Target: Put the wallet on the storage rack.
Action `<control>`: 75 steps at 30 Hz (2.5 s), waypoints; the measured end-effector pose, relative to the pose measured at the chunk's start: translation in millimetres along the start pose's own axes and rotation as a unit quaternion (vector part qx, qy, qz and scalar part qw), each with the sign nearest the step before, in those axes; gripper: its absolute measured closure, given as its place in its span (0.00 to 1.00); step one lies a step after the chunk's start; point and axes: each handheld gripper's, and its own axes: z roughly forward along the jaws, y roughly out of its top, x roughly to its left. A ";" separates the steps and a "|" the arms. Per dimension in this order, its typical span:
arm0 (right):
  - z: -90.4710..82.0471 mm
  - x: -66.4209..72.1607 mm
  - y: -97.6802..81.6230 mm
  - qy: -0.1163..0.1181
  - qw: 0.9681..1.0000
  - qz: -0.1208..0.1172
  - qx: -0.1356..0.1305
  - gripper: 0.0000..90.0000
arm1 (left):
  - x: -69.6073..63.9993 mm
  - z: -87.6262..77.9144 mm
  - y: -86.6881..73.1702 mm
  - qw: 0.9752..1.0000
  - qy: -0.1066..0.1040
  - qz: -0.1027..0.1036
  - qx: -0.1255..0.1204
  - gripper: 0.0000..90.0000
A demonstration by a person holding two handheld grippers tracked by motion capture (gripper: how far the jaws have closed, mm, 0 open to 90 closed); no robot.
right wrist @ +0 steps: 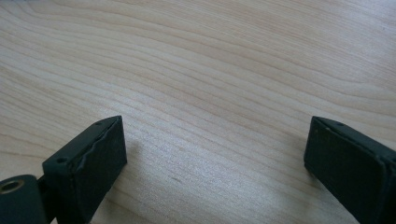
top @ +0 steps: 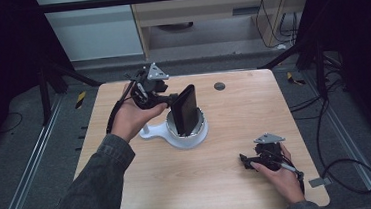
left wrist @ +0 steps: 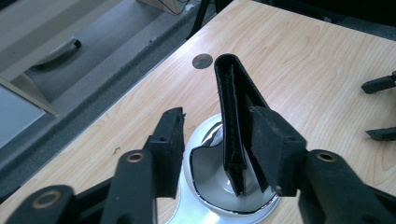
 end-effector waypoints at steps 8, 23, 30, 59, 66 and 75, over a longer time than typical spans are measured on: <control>-0.1 -0.2 -0.2 0.001 1.000 -0.004 -0.001 0.07 | -9.7 -4.2 -8.3 1.000 -0.009 -0.002 -0.003 0.42; -0.3 0.3 -0.3 0.000 1.000 -0.002 -0.001 0.07 | -17.4 3.1 -33.5 0.999 -0.032 -0.035 0.003 0.09; -0.3 0.5 -0.3 0.001 1.000 -0.001 -0.001 0.06 | -23.5 7.7 -46.6 0.998 -0.041 -0.036 0.007 0.08; -0.6 1.0 -0.6 0.001 1.000 -0.001 -0.001 0.06 | -63.1 31.8 -95.7 0.997 -0.068 -0.009 0.037 0.05; -0.5 1.0 -0.6 0.001 1.000 -0.002 -0.001 0.06 | -69.7 38.4 -106.3 0.996 -0.074 -0.007 0.046 0.05; -0.6 1.1 -0.6 0.001 1.000 -0.002 -0.001 0.06 | -76.4 43.6 -118.3 0.996 -0.079 -0.010 0.051 0.05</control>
